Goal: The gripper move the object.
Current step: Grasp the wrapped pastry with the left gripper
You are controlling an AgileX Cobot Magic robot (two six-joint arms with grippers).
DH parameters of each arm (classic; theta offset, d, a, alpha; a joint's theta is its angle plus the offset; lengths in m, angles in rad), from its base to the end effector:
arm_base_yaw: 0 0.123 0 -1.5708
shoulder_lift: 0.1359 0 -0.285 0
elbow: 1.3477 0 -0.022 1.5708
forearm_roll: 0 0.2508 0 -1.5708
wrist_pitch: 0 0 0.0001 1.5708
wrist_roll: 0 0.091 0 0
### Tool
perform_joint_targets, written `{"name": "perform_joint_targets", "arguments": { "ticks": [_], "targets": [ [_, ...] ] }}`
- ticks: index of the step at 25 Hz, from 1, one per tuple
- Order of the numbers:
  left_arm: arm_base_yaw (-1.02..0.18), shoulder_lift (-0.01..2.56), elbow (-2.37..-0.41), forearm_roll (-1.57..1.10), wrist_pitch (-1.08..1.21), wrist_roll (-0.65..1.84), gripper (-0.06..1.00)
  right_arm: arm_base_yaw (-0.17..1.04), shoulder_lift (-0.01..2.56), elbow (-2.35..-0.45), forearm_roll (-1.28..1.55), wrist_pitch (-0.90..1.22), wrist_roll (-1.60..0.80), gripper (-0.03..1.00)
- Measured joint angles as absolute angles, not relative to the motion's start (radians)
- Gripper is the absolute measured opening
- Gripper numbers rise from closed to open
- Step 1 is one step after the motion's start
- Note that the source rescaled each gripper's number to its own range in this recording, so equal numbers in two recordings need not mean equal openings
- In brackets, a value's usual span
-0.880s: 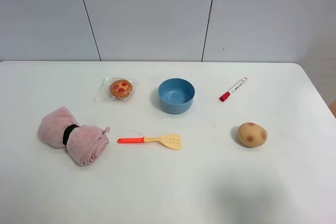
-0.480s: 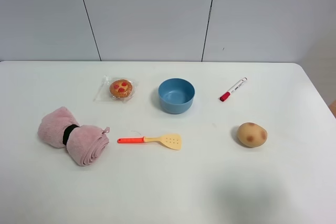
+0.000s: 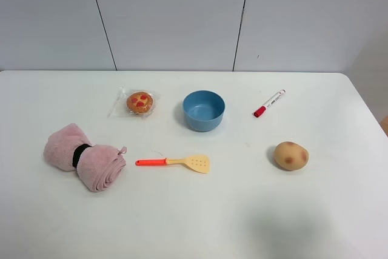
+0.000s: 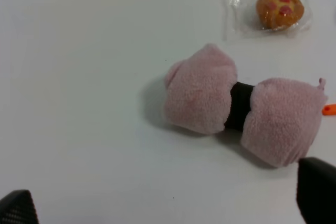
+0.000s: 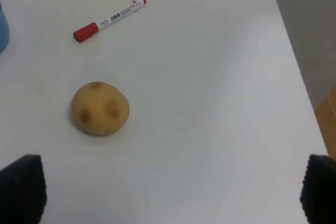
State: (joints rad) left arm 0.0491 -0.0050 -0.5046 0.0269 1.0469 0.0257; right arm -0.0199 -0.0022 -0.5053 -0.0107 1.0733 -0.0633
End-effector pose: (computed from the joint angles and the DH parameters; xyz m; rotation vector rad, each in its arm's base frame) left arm -0.0057 0.0018 0.2797 -0.0248 2.0214 0.0795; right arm -0.0063 -0.0007 0.2777 -0.0439 2.0495 -0.0646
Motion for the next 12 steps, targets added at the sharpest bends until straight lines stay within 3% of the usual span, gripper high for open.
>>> {"name": "perform_joint_targets", "arguments": {
  "ticks": [12],
  "targets": [
    [0.049,-0.001,-0.505,0.027,1.047,0.026,1.0,-0.02,-0.002,-0.505,-0.011,1.073,-0.063,1.0]
  ]
}}
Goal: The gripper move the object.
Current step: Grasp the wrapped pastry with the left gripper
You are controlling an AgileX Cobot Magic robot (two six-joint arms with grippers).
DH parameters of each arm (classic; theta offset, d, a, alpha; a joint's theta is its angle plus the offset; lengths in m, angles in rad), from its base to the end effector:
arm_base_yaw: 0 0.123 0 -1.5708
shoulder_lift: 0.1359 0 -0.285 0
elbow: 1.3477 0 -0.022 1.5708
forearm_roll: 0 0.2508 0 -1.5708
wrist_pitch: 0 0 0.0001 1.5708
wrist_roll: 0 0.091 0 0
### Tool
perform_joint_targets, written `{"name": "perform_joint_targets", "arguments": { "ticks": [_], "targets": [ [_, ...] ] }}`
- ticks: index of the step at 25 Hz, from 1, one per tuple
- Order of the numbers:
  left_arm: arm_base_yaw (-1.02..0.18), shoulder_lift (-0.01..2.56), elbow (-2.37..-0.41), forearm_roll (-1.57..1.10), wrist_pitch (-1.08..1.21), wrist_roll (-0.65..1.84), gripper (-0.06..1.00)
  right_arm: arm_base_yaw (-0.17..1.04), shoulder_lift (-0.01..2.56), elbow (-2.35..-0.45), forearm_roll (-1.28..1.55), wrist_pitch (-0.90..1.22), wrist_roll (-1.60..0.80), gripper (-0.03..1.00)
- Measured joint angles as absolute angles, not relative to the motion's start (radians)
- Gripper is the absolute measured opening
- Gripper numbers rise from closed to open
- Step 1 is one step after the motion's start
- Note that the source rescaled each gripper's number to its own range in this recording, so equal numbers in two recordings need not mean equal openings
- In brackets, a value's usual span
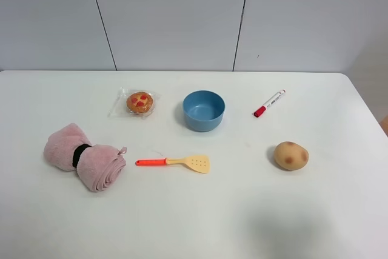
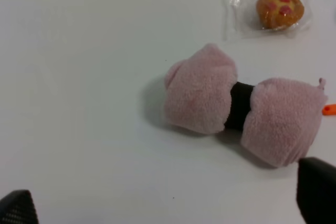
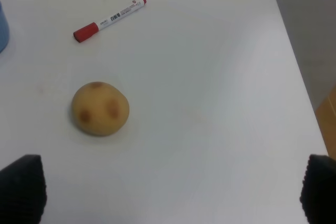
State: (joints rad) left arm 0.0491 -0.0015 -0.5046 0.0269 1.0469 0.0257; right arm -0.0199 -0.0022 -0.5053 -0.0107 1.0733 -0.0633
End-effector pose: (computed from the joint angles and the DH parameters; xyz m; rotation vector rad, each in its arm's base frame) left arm -0.0052 0.0019 0.2797 -0.0248 2.0249 0.0794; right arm -0.0063 -0.0007 0.2777 -0.0439 2.0495 -0.0646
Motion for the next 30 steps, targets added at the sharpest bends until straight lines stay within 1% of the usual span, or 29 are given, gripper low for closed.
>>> {"name": "perform_joint_targets", "arguments": {
  "ticks": [4,7,12,17,20,30],
  "targets": [
    [0.049,0.113,-0.513,0.027,1.05,0.025,1.0,-0.02,-0.002,-0.505,-0.011,1.073,-0.063,1.0],
    [0.049,0.273,-0.565,0.027,1.037,0.026,1.0,-0.02,-0.002,-0.505,-0.011,1.073,-0.063,1.0],
    [0.049,0.566,-0.706,0.014,0.904,0.075,1.0,-0.02,-0.002,-0.505,-0.011,1.073,-0.063,1.0],
    [0.045,0.817,-0.841,-0.085,0.715,0.172,1.0,-0.02,-0.002,-0.505,-0.011,1.073,-0.063,1.0],
    [0.012,0.947,-0.912,-0.107,0.653,0.2,1.0,-0.02,-0.002,-0.505,-0.011,1.073,-0.063,1.0],
    [-0.172,1.305,-1.072,-0.114,0.599,0.242,1.0,-0.02,-0.002,-0.505,-0.011,1.073,-0.063,1.0]
  ]
}}
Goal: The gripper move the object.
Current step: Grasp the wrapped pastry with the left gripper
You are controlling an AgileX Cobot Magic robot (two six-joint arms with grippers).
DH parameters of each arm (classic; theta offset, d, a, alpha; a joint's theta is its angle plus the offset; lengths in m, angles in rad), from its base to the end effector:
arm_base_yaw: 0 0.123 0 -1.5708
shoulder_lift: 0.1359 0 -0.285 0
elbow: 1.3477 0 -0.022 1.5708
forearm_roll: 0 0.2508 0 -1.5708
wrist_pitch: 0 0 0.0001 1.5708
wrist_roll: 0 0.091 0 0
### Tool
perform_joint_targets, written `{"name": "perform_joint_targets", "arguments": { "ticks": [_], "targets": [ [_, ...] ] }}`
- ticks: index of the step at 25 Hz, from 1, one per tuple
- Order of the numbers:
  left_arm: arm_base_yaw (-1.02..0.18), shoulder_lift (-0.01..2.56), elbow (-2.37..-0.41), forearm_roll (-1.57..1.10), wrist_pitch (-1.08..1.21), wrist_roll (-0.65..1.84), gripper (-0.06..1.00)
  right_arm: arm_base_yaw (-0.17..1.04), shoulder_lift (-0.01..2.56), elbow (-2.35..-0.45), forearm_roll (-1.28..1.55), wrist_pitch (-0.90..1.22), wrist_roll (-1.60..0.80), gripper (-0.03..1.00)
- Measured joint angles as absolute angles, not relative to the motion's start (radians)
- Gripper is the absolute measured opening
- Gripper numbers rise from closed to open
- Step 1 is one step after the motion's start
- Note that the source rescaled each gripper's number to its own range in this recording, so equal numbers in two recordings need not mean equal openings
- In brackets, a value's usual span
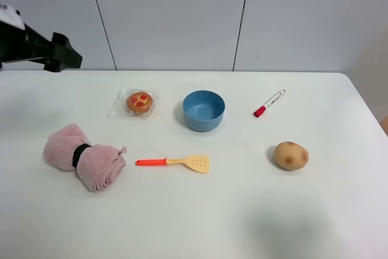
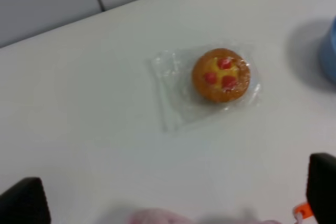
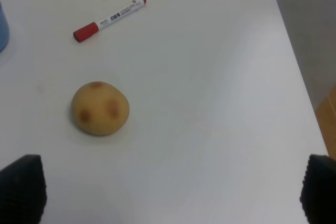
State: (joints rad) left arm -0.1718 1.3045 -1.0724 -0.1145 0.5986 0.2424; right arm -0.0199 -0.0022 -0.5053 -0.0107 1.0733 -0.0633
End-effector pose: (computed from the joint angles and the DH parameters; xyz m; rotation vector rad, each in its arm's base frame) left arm 0.2761 -0.0539 0.3298 0.3999 2.2760 -0.0867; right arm -0.0063 -0.0007 0.2777 -0.0439 2.0495 -0.0646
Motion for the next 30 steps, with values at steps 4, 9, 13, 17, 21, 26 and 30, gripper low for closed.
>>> {"name": "perform_joint_targets", "arguments": {
  "ticks": [4,9,13,17,21,26,30],
  "targets": [
    [-0.221,1.427,-1.101,-0.115,0.557,0.244,1.0,-0.02,-0.002,-0.505,-0.011,1.073,-0.063,1.0],
    [-0.262,1.564,-1.104,-0.115,0.456,0.245,1.0,-0.02,-0.002,-0.505,-0.011,1.073,-0.063,1.0],
    [-0.278,1.646,-1.104,-0.115,0.379,0.245,1.0,-0.02,-0.002,-0.505,-0.011,1.073,-0.063,1.0],
    [-0.28,1.707,-1.104,-0.118,0.311,0.244,1.0,-0.02,-0.002,-0.505,-0.011,1.073,-0.063,1.0],
    [-0.28,1.751,-1.104,-0.146,0.262,0.236,1.0,-0.02,-0.002,-0.505,-0.011,1.073,-0.063,1.0],
    [-0.28,1.804,-1.114,-0.183,0.209,0.215,1.0,-0.02,-0.002,-0.505,-0.011,1.073,-0.063,1.0],
    [-0.28,1.865,-1.182,-0.185,0.214,0.202,1.0,-0.02,-0.002,-0.505,-0.011,1.073,-0.063,1.0]
  ]
}}
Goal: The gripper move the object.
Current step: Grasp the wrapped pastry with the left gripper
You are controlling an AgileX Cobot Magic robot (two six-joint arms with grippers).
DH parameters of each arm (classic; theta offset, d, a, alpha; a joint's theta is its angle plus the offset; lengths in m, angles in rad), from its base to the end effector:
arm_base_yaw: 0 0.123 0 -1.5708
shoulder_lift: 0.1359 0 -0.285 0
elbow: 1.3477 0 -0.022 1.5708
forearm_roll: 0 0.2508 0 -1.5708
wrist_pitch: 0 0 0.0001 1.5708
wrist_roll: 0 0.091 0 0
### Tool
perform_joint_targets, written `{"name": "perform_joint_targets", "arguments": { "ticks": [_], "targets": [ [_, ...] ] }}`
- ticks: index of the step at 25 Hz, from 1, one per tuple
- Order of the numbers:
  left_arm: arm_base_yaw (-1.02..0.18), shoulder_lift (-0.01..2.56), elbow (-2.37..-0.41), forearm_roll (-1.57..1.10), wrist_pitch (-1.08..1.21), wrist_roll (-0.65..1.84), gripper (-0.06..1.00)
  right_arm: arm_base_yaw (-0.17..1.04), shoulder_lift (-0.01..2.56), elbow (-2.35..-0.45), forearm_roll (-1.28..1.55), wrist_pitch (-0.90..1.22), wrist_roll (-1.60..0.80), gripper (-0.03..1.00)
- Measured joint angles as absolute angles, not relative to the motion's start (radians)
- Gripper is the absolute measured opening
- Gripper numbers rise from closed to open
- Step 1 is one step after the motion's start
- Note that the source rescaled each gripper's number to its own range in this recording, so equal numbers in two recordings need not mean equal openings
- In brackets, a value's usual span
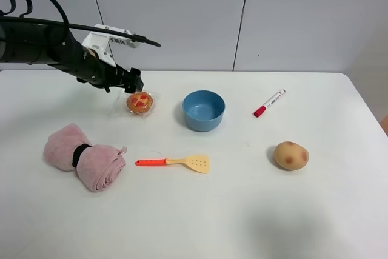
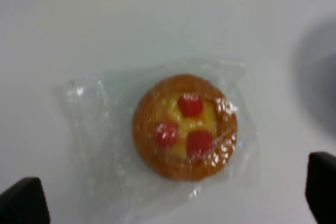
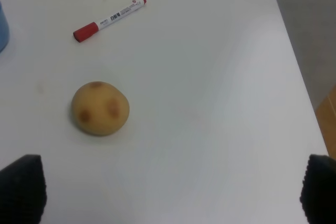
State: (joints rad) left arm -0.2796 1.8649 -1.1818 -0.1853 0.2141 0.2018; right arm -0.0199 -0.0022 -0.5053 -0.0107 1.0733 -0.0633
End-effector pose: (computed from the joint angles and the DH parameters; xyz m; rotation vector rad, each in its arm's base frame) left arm 0.3850 -0.1143 0.1938 0.3749 2.3534 -0.1700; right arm -0.0063 -0.0007 0.2777 -0.0439 2.0495 -0.0646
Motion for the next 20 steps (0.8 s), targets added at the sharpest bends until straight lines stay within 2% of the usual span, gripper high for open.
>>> {"name": "perform_joint_targets", "arguments": {
  "ticks": [5,20],
  "targets": [
    [-0.281,1.942,-1.264,-0.186,0.215,0.199,1.0,-0.02,-0.002,-0.505,-0.011,1.073,-0.063,1.0],
    [-0.301,2.079,-1.27,-0.177,0.154,0.199,1.0,-0.02,-0.002,-0.505,-0.011,1.073,-0.063,1.0]
  ]
}}
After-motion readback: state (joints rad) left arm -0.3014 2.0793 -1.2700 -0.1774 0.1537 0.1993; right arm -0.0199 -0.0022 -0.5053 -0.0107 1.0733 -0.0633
